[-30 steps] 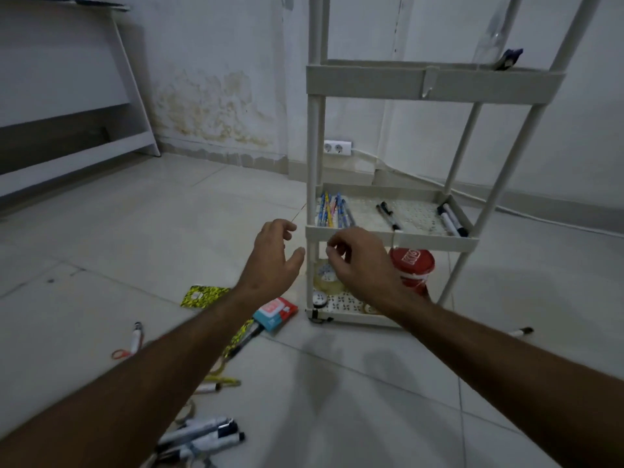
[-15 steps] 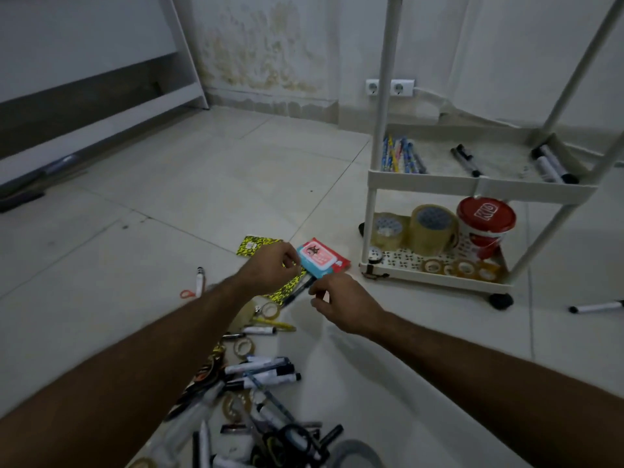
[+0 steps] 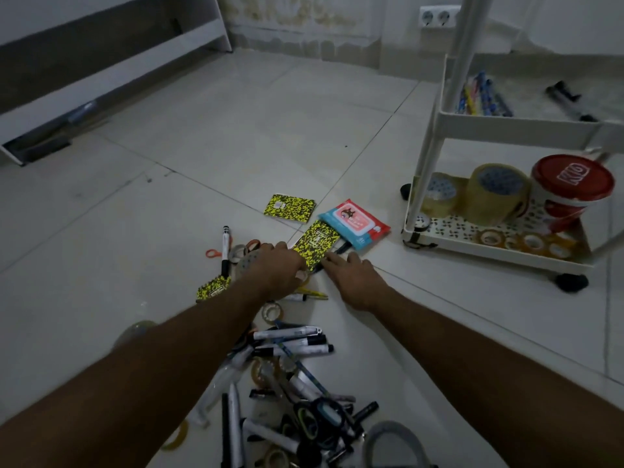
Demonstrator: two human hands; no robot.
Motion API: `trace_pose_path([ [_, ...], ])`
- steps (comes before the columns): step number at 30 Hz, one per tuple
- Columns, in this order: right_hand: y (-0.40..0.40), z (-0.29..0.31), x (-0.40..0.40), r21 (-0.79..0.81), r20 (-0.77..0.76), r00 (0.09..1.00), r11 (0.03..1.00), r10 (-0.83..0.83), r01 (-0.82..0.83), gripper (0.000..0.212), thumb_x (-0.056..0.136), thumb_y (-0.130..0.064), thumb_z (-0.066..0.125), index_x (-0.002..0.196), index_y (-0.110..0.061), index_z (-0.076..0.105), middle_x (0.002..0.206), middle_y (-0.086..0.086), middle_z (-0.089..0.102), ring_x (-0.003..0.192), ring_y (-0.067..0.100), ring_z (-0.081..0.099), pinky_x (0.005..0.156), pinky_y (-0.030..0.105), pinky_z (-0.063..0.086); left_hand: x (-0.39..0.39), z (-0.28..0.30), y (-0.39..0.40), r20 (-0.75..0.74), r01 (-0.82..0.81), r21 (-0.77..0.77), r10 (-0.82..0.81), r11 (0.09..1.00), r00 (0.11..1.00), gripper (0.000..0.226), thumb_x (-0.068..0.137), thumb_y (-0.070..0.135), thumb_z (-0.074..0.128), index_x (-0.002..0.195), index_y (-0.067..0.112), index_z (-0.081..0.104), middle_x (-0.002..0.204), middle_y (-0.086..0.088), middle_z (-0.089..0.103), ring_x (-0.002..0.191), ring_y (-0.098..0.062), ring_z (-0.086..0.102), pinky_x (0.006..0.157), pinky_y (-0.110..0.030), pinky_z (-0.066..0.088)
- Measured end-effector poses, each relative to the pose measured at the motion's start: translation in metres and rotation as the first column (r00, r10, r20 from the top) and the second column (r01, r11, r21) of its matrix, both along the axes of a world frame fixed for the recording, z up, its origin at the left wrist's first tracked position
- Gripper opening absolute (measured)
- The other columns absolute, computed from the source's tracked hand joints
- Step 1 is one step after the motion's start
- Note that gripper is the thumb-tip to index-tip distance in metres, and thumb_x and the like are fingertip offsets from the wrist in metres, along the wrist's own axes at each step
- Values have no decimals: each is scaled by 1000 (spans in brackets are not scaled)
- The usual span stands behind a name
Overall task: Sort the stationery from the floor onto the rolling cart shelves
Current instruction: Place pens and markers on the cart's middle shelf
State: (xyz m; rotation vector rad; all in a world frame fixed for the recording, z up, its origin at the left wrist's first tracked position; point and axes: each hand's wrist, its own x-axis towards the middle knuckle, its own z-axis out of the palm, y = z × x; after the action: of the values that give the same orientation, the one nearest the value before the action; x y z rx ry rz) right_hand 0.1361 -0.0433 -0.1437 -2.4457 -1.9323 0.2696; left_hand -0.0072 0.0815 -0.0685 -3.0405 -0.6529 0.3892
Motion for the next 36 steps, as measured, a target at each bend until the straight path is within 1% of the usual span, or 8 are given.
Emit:
trace_pose_path([
  [5, -3, -3, 7, 117, 32, 997, 991, 64, -67, 40, 96, -14, 53, 136, -22, 53, 126, 7, 55, 107, 29, 50, 80, 40, 47, -1, -9, -7, -155, 86, 155, -61, 984, 986, 24, 97, 30, 53, 115, 23, 67, 121, -6, 64, 116, -29, 48, 101, -45, 35],
  [8, -11, -4, 5, 142, 25, 998, 988, 56, -59, 30, 99, -14, 49, 127, -16, 59, 116, 9, 60, 102, 28, 51, 75, 38, 42, -2, -16, -6, -233, 136, 210, -85, 968, 969, 24, 94, 28, 56, 115, 23, 66, 122, -7, 63, 118, -29, 47, 104, -49, 33],
  [11, -22, -5, -3, 106, -26, 1000, 994, 10, -7, 29, 94, -8, 49, 122, -10, 58, 115, 14, 57, 103, 30, 51, 82, 39, 44, 0, -23, -6, -211, 124, 222, -77, 967, 974, 21, 94, 28, 54, 111, 23, 66, 118, -6, 64, 118, -29, 46, 102, -51, 31],
  [16, -53, 7, -7, 60, -309, 948, 993, -74, 97, 25, 94, -10, 50, 119, -8, 55, 118, 14, 48, 95, 29, 55, 83, 43, 49, 5, -25, -8, -201, 123, 248, -73, 961, 977, 23, 98, 29, 49, 114, 22, 64, 122, -6, 62, 120, -29, 46, 100, -53, 31],
  [20, -88, 23, -2, -40, -525, 850, 996, 42, -74, 22, 89, -22, 56, 109, -13, 59, 106, 6, 55, 90, 23, 55, 82, 38, 48, 6, -23, -15, -168, 164, 270, -121, 949, 978, 29, 95, 26, 50, 120, 13, 57, 126, -11, 57, 120, -32, 46, 100, -53, 34],
  [25, -126, 23, -21, -186, -574, 798, 920, 183, -344, 26, 87, -24, 73, 111, -12, 73, 99, 4, 67, 87, 19, 62, 77, 30, 49, 7, -15, -22, -106, 169, 216, -149, 962, 983, 33, 97, 25, 47, 124, 6, 51, 131, -16, 52, 118, -35, 46, 96, -49, 38],
  [33, -144, 25, -38, -225, -611, 775, 904, 160, -365, 23, 88, -26, 74, 105, -11, 77, 96, 9, 71, 87, 25, 65, 74, 34, 50, -2, 6, -44, 41, 174, 60, -177, 983, 983, 32, 105, 24, 39, 123, 2, 53, 127, -21, 53, 112, -37, 47, 91, -47, 40],
  [36, -148, 29, -44, -218, -590, 779, 888, 210, -404, 22, 90, -15, 70, 109, -5, 75, 99, 9, 65, 92, 25, 61, 70, 26, 40, -7, 18, -55, 84, 133, -45, -129, 990, 988, 35, 108, 28, 35, 118, 2, 55, 124, -21, 56, 111, -38, 49, 91, -47, 40],
])
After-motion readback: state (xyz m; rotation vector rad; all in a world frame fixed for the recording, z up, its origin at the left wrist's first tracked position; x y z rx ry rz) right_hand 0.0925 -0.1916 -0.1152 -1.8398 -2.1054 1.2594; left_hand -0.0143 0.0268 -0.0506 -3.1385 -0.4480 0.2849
